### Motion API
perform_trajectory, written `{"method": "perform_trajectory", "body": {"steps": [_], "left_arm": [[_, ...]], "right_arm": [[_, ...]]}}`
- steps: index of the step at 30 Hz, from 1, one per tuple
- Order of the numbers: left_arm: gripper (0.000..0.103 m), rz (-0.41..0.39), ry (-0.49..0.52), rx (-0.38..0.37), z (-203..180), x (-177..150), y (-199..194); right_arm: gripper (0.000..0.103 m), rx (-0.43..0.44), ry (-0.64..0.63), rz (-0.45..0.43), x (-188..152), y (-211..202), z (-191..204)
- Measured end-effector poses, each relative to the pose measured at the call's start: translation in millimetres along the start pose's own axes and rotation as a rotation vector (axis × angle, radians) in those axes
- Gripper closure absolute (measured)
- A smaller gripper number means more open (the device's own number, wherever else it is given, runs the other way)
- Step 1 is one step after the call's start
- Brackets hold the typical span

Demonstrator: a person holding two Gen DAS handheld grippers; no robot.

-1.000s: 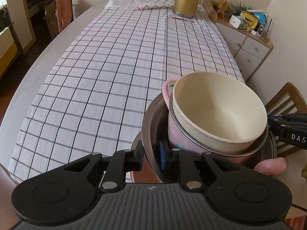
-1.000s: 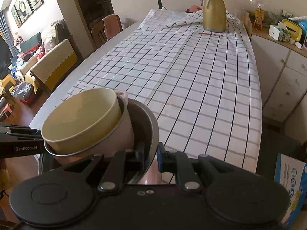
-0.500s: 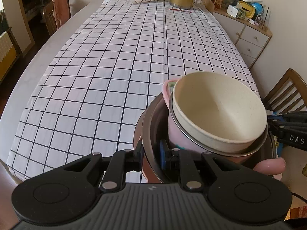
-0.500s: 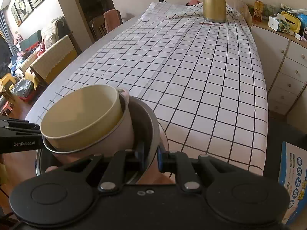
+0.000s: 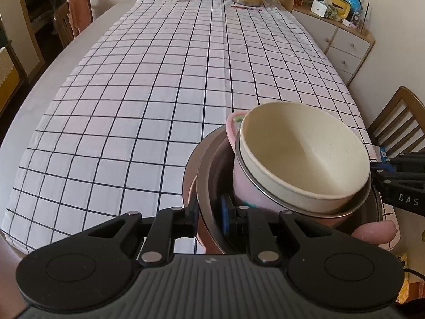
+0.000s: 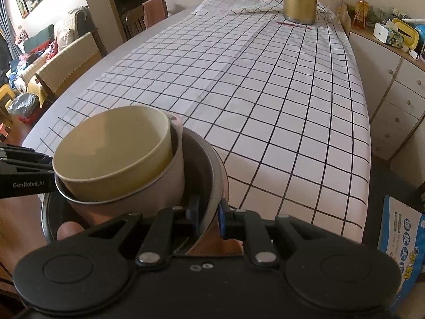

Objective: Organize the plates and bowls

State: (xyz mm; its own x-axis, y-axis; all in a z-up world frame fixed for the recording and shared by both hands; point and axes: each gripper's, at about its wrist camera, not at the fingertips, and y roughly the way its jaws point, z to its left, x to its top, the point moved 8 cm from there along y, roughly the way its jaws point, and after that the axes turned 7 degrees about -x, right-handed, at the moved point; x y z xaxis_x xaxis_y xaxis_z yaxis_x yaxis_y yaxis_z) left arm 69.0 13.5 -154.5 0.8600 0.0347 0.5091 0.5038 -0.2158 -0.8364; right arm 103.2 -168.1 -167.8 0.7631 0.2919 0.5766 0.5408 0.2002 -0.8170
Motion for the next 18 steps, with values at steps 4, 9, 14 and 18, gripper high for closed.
{"method": "perform_trajectory", "body": {"steps": [4, 9, 14, 18], "left_arm": [[0.088, 0.003, -0.003, -0.004, 1.8, -1.3, 3.2], [0.088, -0.006, 0.006, -0.007, 2.6, 0.0, 4.9], [0.088, -0.010, 0.006, -0.009, 2.5, 0.0, 7.3], [0.088, -0.005, -0.007, -0.029, 4.9, 1.2, 8.6]], "right_arm": [[0.088, -0.004, 0.001, 0.012, -1.9, 3.9, -0.7], [0.088, -0.009, -0.004, 0.015, -3.1, 5.3, -0.2], [0.087, -0.022, -0.010, 0.017, -2.7, 7.2, 0.6], [0.084, -0.021, -0.008, 0.023, -1.4, 7.6, 1.2]]}}
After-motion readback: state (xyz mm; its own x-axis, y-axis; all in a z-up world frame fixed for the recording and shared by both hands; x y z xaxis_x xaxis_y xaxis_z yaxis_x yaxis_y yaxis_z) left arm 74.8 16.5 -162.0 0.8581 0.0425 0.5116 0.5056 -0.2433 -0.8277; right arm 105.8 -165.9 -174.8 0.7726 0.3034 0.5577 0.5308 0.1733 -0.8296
